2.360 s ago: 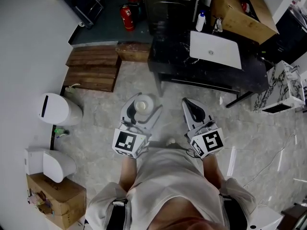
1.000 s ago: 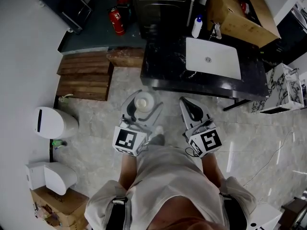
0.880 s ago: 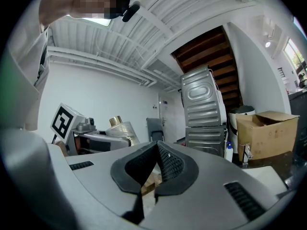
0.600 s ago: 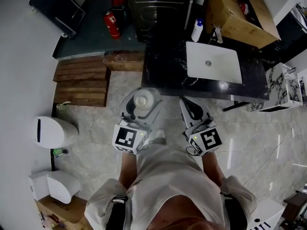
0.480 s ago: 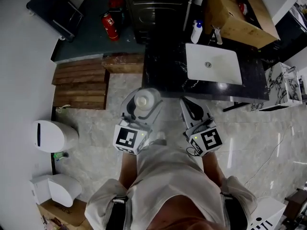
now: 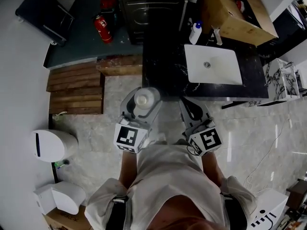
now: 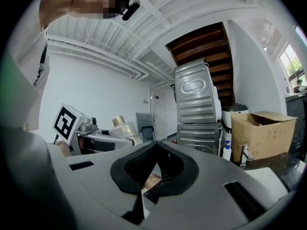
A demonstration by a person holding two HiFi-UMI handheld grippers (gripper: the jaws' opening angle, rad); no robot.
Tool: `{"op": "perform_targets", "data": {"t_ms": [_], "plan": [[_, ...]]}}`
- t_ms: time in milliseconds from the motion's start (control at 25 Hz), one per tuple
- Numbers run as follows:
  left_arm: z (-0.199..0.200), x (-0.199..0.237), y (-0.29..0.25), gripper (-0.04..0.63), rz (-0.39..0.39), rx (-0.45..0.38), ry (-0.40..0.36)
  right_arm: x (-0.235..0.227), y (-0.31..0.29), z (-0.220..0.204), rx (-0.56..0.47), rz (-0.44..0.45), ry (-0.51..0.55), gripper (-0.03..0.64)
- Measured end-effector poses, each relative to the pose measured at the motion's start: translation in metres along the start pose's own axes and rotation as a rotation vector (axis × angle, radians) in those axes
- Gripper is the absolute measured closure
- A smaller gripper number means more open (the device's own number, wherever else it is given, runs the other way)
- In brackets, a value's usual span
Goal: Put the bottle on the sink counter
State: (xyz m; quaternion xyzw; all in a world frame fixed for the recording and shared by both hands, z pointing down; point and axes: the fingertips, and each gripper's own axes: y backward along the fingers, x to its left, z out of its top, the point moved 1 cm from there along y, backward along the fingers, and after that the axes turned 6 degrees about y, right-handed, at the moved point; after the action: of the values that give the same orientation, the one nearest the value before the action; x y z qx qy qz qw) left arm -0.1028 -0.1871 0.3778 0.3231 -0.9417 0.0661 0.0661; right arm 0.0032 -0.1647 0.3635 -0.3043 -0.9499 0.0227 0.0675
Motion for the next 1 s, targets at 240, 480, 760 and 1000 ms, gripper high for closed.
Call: {"op": "perform_targets", "data": {"t_ms": [240, 480, 760, 1000], "plan": [[-0.004, 0.009, -0.011, 0.268, -0.012, 0.010, 0.018, -0.006, -0.012, -0.005, 0.019, -0.008, -0.001, 0.620], [-0.008, 0.017, -0.023, 0.268, 0.003, 0.018, 0.019, -0.016, -0.022, -0.010, 0.027, 0.001, -0.004, 0.620], [-0.004, 0.029, -0.045, 0.268, 0.047, 0.010, 0.007, -0.038, -0.041, -0.011, 0.007, 0.036, 0.000, 0.620], [0.001, 0.034, -0.079, 0.268, 0.097, 0.009, -0.003, -0.074, -0.059, -0.013, -0.008, 0.083, -0.007, 0.620]]}}
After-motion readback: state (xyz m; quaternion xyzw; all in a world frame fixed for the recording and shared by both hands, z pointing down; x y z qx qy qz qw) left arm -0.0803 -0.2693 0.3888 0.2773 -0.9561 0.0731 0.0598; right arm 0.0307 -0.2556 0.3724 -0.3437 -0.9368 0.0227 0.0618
